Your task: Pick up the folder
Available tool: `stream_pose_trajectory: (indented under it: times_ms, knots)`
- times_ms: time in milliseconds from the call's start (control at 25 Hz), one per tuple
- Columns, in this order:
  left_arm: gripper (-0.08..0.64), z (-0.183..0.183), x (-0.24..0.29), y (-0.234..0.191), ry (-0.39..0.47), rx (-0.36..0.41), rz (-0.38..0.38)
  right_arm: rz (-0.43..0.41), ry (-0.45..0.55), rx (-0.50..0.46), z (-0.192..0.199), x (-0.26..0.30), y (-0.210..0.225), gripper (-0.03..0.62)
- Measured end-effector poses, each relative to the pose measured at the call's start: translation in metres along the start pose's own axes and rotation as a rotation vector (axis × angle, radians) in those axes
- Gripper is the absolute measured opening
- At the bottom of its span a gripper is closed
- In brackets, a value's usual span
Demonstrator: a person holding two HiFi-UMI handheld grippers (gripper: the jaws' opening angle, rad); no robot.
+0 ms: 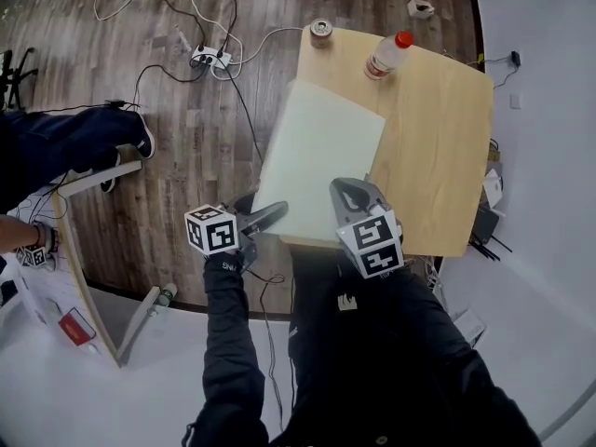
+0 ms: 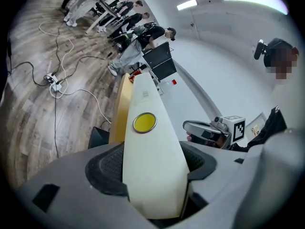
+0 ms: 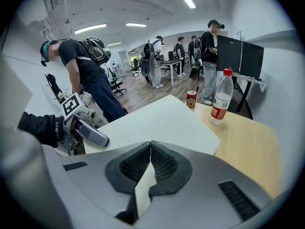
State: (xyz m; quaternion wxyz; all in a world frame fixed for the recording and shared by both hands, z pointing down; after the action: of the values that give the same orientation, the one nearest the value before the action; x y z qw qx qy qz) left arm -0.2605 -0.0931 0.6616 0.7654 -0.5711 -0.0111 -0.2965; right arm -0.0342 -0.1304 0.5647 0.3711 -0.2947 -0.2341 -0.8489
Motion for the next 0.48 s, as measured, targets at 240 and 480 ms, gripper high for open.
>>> stream_pose_trajectory:
  times_ms: [240, 480]
  knots:
    - [0.334, 0.004, -0.011, 0.04, 0.063, 0.029, -0.106, 0.011, 0.045, 0.009, -0.004, -0.031, 0.0, 0.025]
    - [0.316, 0.017, -0.026, 0.066, 0.124, 0.026, -0.149, 0.014, 0.079, 0.017, -0.004, -0.059, 0.0, 0.025]
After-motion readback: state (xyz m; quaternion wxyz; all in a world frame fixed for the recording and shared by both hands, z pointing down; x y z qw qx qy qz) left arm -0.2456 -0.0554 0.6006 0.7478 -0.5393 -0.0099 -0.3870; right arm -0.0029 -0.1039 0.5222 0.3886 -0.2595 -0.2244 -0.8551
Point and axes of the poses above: the fingertips, and each gripper's own axes: x forward along the fingers, y to its right, z out of its underside, the point moved 9 cm from there along -x, backward along the fingers, and after that the axes turned 8 degrees about y, right-handed, at the moved point
